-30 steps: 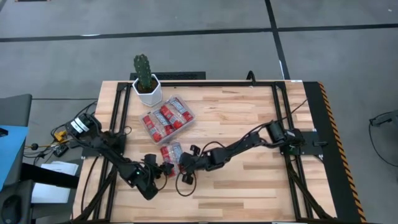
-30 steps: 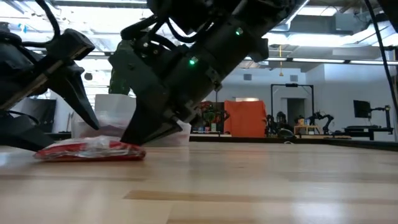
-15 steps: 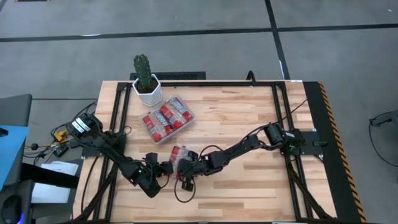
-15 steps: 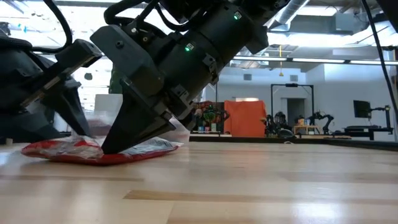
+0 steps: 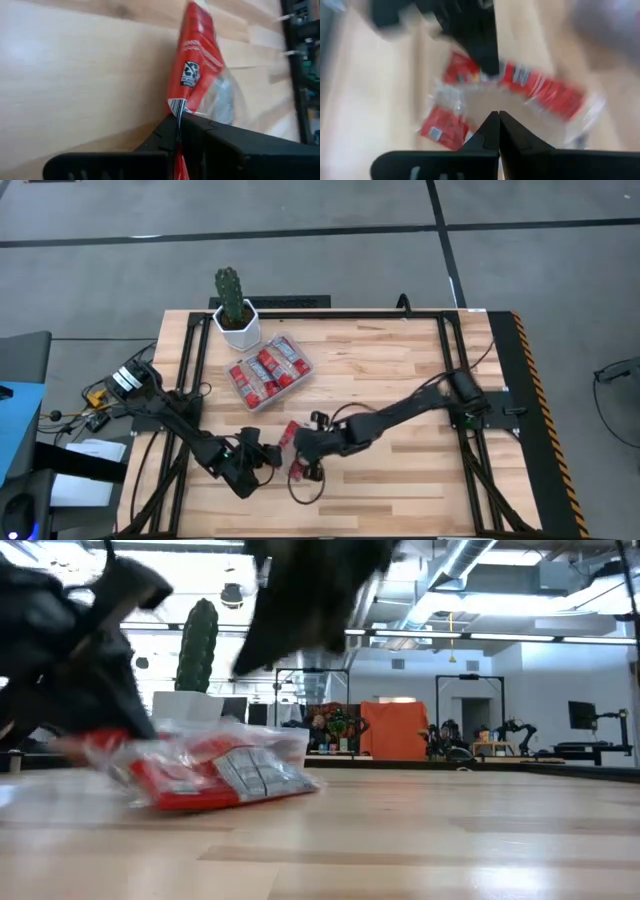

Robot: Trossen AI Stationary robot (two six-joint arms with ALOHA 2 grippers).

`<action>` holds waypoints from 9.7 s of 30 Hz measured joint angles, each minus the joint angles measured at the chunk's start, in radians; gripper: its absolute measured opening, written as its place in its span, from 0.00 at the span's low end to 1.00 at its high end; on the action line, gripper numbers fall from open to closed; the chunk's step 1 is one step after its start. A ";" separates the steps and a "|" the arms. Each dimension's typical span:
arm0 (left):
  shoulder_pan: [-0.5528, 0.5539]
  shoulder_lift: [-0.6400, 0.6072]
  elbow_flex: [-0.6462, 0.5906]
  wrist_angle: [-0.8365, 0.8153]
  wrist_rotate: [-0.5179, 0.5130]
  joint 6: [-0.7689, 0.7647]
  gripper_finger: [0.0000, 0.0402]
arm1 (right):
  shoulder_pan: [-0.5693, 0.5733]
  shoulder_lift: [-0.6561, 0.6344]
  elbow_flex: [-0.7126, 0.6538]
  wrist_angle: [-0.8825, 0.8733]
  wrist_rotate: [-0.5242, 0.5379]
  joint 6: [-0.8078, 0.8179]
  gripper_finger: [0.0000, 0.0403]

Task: Sort popcorn bags into baskets
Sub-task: Put the red popcorn bag into the transparent bin, then return to Home Position

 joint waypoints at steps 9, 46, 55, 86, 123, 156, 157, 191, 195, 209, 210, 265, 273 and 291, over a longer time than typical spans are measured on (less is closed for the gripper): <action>0.008 -0.167 0.029 -0.008 -0.094 0.162 0.00 | 0.095 -0.299 0.001 -0.329 0.221 0.042 0.03; 0.284 -0.696 0.020 -0.507 -0.543 0.310 0.00 | 0.228 -0.334 -0.002 -0.635 0.408 0.317 0.05; 0.320 -0.563 -0.053 -0.565 -0.593 -0.126 0.00 | 0.228 -0.329 -0.001 -0.636 0.408 0.323 0.06; 0.281 -0.526 -0.063 -0.588 -0.398 -0.145 0.51 | 0.260 -0.329 -0.001 -0.639 0.406 0.363 0.06; 0.443 -1.201 -0.062 0.204 0.160 1.575 0.30 | 0.202 -0.723 0.278 -0.517 0.461 -0.294 0.06; 0.472 -1.652 -0.304 -0.264 0.273 1.529 0.30 | -0.029 -1.895 -0.934 0.051 0.438 -0.162 0.08; 0.472 -1.652 -0.348 -0.227 0.289 1.522 0.30 | -0.029 -1.936 -0.986 0.099 0.438 -0.176 0.09; 0.473 -1.649 -0.704 0.104 0.479 1.579 0.30 | -0.040 -2.064 -1.489 0.215 0.350 -0.174 0.07; 0.473 -1.649 -0.704 0.103 0.479 1.580 0.30 | -0.040 -2.063 -1.486 0.119 0.351 -0.174 0.07; 0.473 -1.649 -0.705 0.103 0.476 1.579 0.30 | -0.040 -2.063 -1.483 0.098 0.351 -0.173 0.08; 0.473 -1.649 -0.705 0.103 0.476 1.579 0.30 | -0.040 -2.063 -1.483 0.098 0.351 -0.173 0.08; 0.473 -1.649 -0.706 0.103 0.478 1.580 0.30 | -0.040 -2.063 -1.485 0.095 0.353 -0.173 0.08; 0.472 -1.649 -0.706 0.103 0.475 1.580 0.30 | -0.040 -2.063 -1.485 0.095 0.353 -0.173 0.09; 0.472 -1.649 -0.706 0.103 0.476 1.580 0.30 | -0.040 -2.063 -1.485 0.095 0.353 -0.173 0.09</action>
